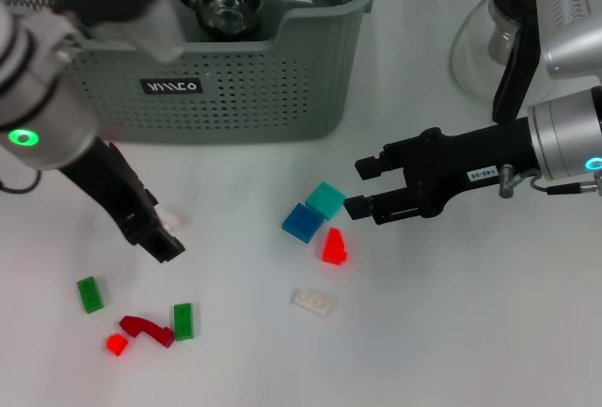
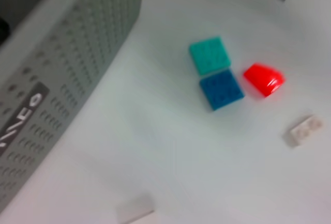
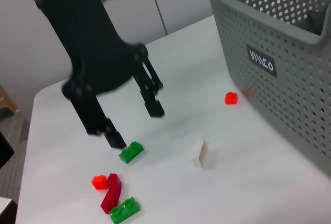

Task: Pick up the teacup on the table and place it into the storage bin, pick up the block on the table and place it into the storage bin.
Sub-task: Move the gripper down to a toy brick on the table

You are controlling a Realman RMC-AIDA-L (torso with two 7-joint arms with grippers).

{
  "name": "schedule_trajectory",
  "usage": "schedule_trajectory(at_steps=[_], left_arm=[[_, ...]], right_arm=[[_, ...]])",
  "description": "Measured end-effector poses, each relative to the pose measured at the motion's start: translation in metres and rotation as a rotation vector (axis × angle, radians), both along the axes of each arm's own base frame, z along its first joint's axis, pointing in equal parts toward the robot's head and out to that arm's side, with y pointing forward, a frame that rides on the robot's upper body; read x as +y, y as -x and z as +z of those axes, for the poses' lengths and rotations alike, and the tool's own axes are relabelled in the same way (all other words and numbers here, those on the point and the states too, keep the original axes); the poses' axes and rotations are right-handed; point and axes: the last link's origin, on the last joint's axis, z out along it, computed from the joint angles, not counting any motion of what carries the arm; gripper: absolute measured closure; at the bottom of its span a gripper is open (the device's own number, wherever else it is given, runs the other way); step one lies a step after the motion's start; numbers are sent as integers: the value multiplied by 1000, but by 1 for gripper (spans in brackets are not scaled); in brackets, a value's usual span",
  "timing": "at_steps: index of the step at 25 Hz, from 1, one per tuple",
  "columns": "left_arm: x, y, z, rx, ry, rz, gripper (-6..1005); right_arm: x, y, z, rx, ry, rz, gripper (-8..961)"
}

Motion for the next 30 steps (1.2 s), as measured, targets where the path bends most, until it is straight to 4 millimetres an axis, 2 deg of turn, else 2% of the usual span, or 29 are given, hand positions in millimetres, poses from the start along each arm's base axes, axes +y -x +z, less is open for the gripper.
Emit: schedule_trajectory(at_steps=[7, 12, 20, 30], left_arm=[[8, -6, -30, 97, -23, 3, 310], [18, 1, -46, 144, -58, 33, 312], [33, 11, -57, 154, -111, 85, 315], [39, 21, -60, 155, -154, 119, 318]], right_arm=[[0, 0, 1, -5, 4, 13, 268], [-1, -2, 0, -19, 9, 14, 268], [-2, -4, -1, -24, 8, 11, 268], [-1, -3, -2, -27, 8, 18, 268]])
